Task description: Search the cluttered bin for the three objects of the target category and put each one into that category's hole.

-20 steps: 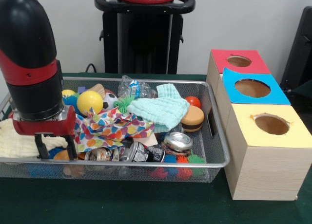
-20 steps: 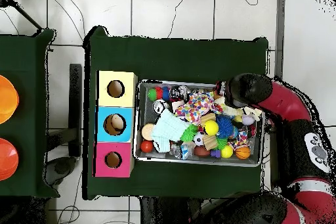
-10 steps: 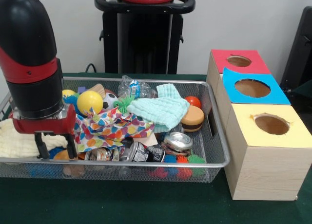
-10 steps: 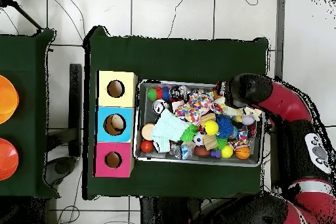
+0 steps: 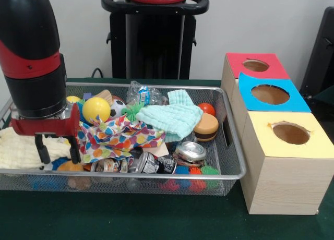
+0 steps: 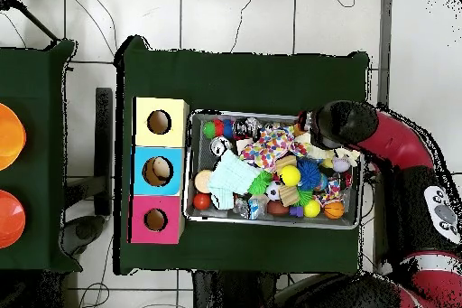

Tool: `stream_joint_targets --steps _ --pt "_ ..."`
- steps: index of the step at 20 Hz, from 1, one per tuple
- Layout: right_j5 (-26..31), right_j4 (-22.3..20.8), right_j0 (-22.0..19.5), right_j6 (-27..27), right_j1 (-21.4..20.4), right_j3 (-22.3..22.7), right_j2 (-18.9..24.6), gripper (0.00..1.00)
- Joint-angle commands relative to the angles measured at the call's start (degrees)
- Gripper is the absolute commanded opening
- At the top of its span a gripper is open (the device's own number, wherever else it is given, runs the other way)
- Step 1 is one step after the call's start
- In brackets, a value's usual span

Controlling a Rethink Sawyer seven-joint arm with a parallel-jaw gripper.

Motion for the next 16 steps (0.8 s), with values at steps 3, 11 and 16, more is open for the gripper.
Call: stream_joint_targets --steps 3,11,16 --pt "-3.1 -1.7 -1.1 -2.1 -1.8 5.3 4.9 1.0" --pt "-2.8 -2.0 -0.9 -2.5 -1.0 3.9 4.9 1.0" --pt "-3.3 -2.0 -0.9 -2.1 -1.1 4.4 4.8 1.0"
